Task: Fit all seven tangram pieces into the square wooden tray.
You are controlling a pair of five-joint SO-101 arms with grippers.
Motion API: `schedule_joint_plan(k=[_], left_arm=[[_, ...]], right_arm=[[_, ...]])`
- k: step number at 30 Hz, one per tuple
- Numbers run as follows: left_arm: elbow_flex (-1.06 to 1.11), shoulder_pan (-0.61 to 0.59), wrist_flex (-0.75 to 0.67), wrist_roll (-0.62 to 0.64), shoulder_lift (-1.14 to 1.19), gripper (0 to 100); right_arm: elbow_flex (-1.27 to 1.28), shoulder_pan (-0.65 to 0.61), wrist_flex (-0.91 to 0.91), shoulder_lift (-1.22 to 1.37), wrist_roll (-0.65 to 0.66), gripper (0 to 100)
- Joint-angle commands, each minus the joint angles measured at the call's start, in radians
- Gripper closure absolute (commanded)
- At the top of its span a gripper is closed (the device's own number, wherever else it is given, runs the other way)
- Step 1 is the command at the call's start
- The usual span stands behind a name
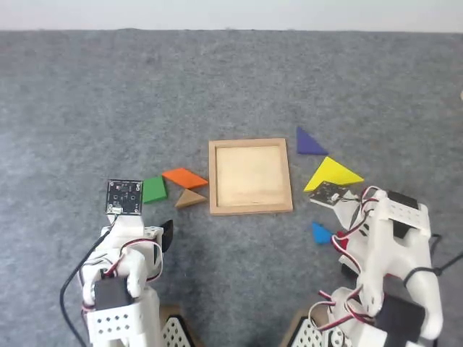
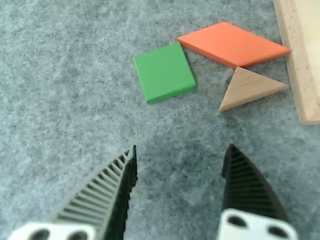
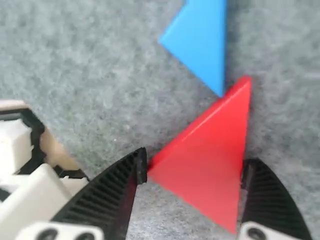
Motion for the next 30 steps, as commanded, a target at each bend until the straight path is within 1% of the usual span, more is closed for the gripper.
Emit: schedule_joint_plan(k=[1,5,7,9,12,14,16,19,22,26,28,30], left_arm=[[-0.007,-0.005,0.003,-0.008,-0.011,73],[-0.007,-0.005,0.003,-0.008,-0.011,73],[-0.007,-0.005,0.003,-0.008,-0.011,73],[-0.007,-0.005,0.003,-0.008,-0.011,73],[-0.007,-0.005,0.003,-0.008,-0.011,73],[-0.007,-0.005,0.003,-0.008,-0.011,73],[-0.007,-0.005,0.003,-0.008,-0.011,73],[-0.007,-0.005,0.003,-0.008,-0.011,73],[-0.007,-0.005,0.003,-0.008,-0.011,73],[-0.007,-0.005,0.003,-0.008,-0.011,73],[-0.007,-0.005,0.003,-0.008,-0.011,73],[-0.007,-0.005,0.003,-0.008,-0.011,73]], right_arm=[[-0.020,0.058,-0.082,-0.022,-0.012,66.5],[-0.121,0.176,-0.143,0.068,-0.020,66.5],[-0.192,0.217,-0.147,0.134,-0.051,66.6],[-0.252,0.240,-0.145,0.200,-0.086,66.6],[-0.270,0.240,-0.140,0.269,-0.091,68.0],[-0.258,0.239,-0.143,0.294,-0.091,74.1],[-0.235,0.243,-0.150,0.298,-0.091,82.4],[-0.213,0.249,-0.200,0.298,-0.103,91.9],[-0.226,0.275,-0.242,0.298,-0.195,94.3],[-0.267,0.298,-0.265,0.298,-0.319,94.6],[-0.278,0.298,-0.259,0.297,-0.362,99.0],[-0.276,0.298,-0.257,0.289,-0.388,98.6]])
